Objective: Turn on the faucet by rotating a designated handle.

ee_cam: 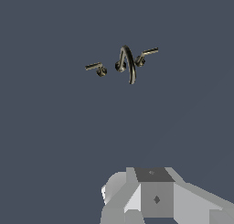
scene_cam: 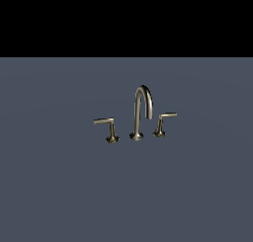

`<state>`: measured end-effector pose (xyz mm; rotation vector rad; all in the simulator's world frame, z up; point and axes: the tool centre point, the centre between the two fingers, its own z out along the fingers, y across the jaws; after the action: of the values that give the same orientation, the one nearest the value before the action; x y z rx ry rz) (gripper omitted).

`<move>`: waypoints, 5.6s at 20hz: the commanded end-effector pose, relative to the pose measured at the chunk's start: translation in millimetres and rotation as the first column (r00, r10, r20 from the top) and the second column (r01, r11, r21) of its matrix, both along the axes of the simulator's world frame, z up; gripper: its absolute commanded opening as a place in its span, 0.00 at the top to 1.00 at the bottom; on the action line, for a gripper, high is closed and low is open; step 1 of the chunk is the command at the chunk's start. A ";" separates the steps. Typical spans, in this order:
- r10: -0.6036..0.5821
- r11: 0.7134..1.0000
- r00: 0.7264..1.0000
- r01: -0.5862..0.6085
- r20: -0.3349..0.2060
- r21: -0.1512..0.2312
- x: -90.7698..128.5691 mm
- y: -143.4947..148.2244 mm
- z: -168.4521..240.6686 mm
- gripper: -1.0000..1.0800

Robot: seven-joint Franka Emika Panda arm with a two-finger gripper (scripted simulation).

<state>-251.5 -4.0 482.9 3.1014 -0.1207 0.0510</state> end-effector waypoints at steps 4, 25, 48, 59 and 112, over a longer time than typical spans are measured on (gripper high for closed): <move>-0.071 0.997 0.997 0.071 -0.001 0.003 8.3 12.9 -21.6 1.00; -0.488 0.873 0.873 0.488 -0.009 0.023 80.9 79.9 -154.0 1.00; -0.810 0.584 0.586 0.810 -0.025 0.039 180.0 111.4 -284.9 1.00; -0.910 0.413 0.414 0.910 -0.027 0.038 228.3 108.6 -344.2 1.00; -0.965 0.259 0.261 0.965 -0.035 0.047 196.6 91.5 -392.0 1.00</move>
<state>-52.5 94.9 90.9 2.4328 -2.0070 0.0046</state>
